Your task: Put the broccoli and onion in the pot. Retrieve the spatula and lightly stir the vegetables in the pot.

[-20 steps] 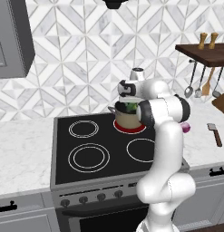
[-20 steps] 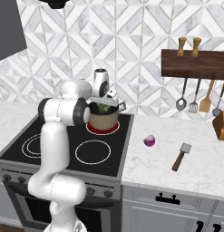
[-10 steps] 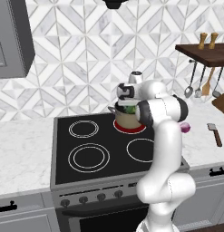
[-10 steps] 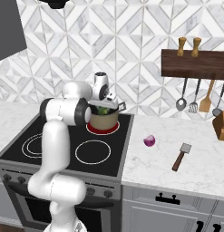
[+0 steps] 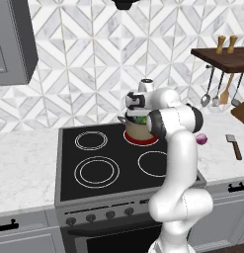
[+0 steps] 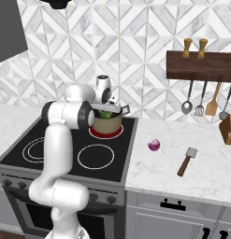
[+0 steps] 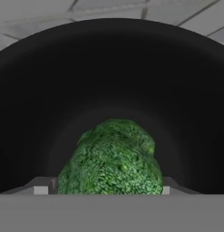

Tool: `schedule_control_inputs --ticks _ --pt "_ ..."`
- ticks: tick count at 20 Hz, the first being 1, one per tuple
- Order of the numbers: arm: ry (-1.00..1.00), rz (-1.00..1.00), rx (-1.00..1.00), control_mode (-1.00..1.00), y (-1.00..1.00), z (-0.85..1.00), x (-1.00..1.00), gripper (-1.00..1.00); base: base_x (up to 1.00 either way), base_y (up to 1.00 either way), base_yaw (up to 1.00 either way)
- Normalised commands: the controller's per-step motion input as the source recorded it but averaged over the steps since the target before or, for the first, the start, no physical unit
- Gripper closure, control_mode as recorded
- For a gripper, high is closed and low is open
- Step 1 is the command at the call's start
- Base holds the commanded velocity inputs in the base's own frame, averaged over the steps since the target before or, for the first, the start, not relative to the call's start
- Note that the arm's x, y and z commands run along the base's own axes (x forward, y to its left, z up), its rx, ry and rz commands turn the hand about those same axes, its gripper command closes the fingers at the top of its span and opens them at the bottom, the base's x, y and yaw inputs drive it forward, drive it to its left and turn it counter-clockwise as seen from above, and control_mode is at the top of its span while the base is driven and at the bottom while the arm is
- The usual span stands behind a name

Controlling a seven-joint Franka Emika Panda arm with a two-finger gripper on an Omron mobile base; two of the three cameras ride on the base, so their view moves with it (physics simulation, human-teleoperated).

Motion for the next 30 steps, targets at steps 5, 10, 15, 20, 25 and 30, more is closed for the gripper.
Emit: schedule_control_inputs --ticks 5,10,15,20,25,30 --pt "0.0 0.01 0.0 -1.0 0.0 0.0 0.0 -1.0 0.0 0.0 0.0" --pt "0.03 0.0 0.0 -1.0 0.0 0.23 0.0 -1.0 0.0 0.0 0.0" --pt "0.0 0.03 0.0 -1.0 -0.01 0.62 -0.02 -1.0 0.0 0.0 0.0" --pt "-0.01 0.05 0.0 -1.0 -0.49 0.58 -0.55 -1.0 0.0 0.0 0.0" --pt "0.0 0.0 0.0 -1.0 -1.0 0.03 -0.65 -1.0 0.0 0.0 0.0" --pt "-0.04 0.0 0.05 -1.0 -1.0 -0.03 -0.55 -1.0 0.0 0.0 0.0"
